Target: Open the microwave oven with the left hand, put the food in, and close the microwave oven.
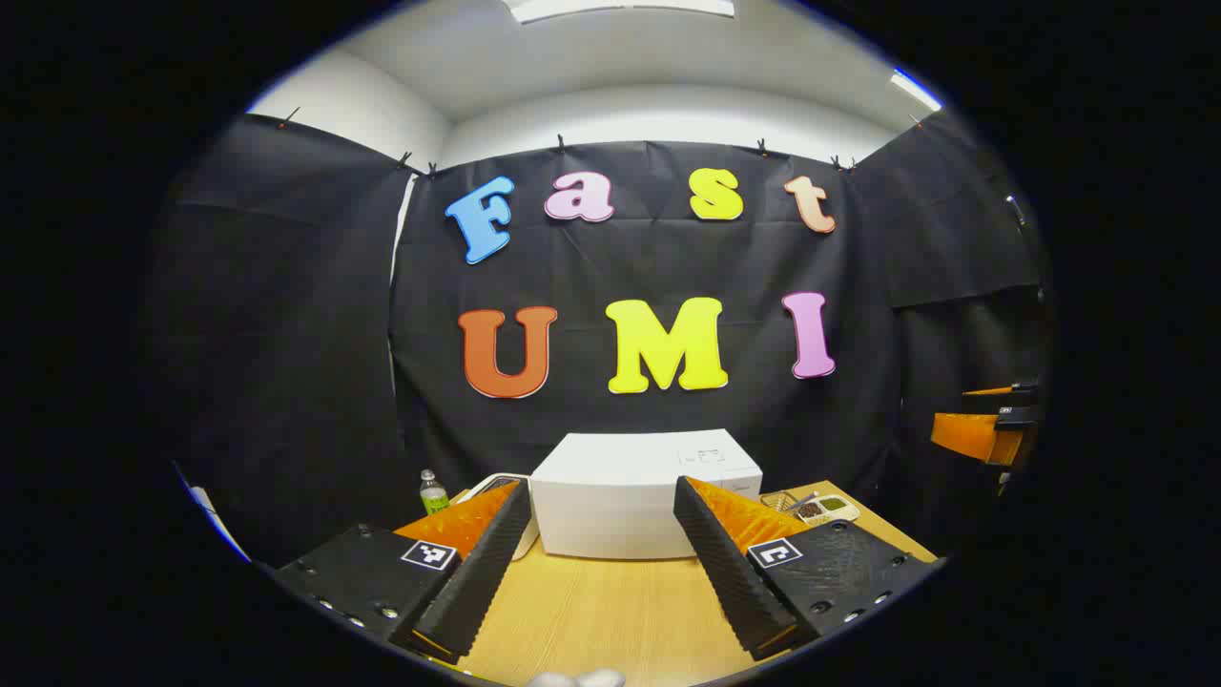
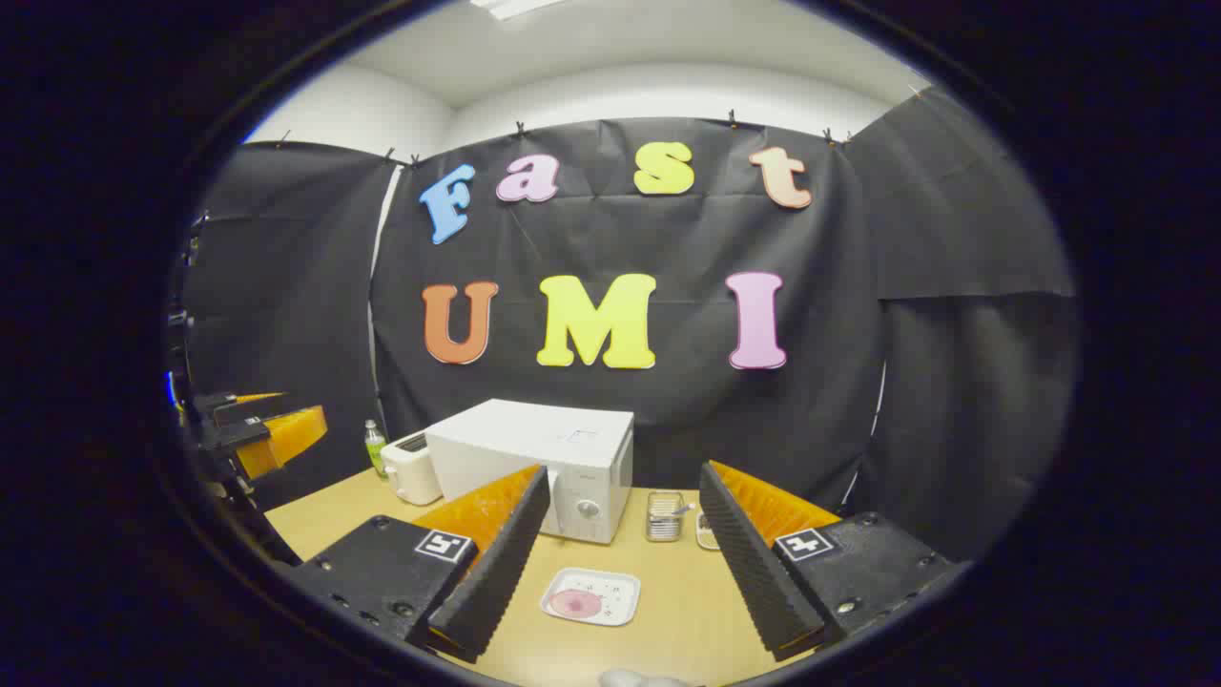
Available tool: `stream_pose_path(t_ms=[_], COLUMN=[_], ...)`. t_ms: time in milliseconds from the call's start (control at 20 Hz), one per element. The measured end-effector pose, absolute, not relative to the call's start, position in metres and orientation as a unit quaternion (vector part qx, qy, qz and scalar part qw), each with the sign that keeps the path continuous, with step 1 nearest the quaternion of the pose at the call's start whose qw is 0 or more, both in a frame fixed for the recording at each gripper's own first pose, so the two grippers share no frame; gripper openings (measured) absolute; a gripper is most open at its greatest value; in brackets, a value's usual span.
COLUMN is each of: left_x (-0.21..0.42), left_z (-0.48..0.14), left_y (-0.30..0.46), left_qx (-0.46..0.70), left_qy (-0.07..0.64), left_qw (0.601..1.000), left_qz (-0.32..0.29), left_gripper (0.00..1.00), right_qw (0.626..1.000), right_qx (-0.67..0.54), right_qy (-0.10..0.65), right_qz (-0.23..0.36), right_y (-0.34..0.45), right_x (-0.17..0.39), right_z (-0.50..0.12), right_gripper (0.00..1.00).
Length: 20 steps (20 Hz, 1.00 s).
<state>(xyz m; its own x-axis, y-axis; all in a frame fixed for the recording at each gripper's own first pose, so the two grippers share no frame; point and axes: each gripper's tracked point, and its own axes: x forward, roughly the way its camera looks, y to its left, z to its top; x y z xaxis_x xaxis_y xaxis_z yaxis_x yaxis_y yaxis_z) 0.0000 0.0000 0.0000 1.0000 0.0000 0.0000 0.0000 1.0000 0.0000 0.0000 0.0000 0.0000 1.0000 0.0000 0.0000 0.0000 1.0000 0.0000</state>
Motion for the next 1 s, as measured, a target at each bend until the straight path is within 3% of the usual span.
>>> stream_pose_path(t_ms=[50,100,1000], left_x=[0.001,0.003,0.064], left_z=[-0.002,-0.002,-0.046], left_y=[-0.001,-0.001,-0.028], left_qx=[0.001,0.001,0.022], left_qy=[0.004,0.004,0.01], left_qw=[1.0,1.0,0.999], left_qz=[-0.005,-0.009,-0.038], left_gripper=[0.95,0.95,0.95], right_qw=[1.0,1.0,1.0], right_qx=[-0.004,-0.005,0.002], right_qy=[0.0,-0.001,0.006], right_qz=[-0.007,-0.011,-0.028], right_y=[-0.003,-0.004,-0.013], right_x=[-0.002,-0.002,0.007], right_z=[-0.002,-0.002,0.004], right_gripper=[0.92,1.0,1.0])
